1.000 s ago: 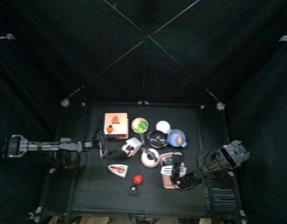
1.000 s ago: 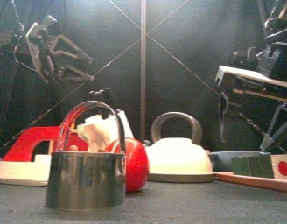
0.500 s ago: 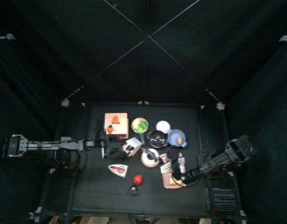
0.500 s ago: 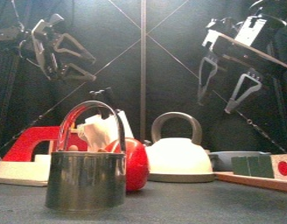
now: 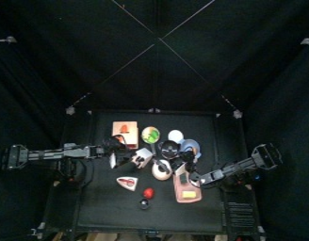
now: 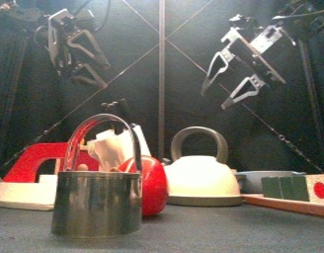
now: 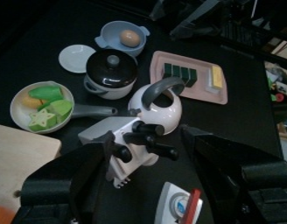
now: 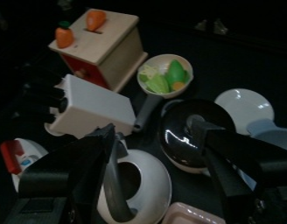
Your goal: Grab cleaver
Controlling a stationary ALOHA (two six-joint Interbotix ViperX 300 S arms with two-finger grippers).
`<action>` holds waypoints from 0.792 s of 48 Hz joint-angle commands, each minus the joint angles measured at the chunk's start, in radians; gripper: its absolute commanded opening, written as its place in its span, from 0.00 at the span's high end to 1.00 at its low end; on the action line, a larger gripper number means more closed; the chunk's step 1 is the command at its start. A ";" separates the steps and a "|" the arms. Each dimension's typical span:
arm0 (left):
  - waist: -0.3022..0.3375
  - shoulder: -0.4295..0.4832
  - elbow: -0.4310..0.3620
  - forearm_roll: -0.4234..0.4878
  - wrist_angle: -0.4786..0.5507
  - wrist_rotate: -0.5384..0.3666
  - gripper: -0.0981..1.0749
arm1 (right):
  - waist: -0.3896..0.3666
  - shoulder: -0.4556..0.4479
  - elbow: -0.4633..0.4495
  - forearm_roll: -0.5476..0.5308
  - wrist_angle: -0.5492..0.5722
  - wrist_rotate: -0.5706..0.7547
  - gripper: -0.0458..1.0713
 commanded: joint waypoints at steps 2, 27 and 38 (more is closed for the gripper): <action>0.034 0.000 -0.063 0.009 0.071 -0.002 0.11 | -0.078 -0.028 -0.009 -0.057 -0.118 -0.002 0.07; 0.080 0.055 -0.299 0.245 0.532 -0.198 0.11 | -0.279 -0.028 -0.006 -0.149 -0.258 -0.008 0.07; -0.153 0.080 -0.313 0.615 0.646 -0.597 0.11 | -0.314 -0.028 -0.015 -0.199 -0.322 -0.008 0.08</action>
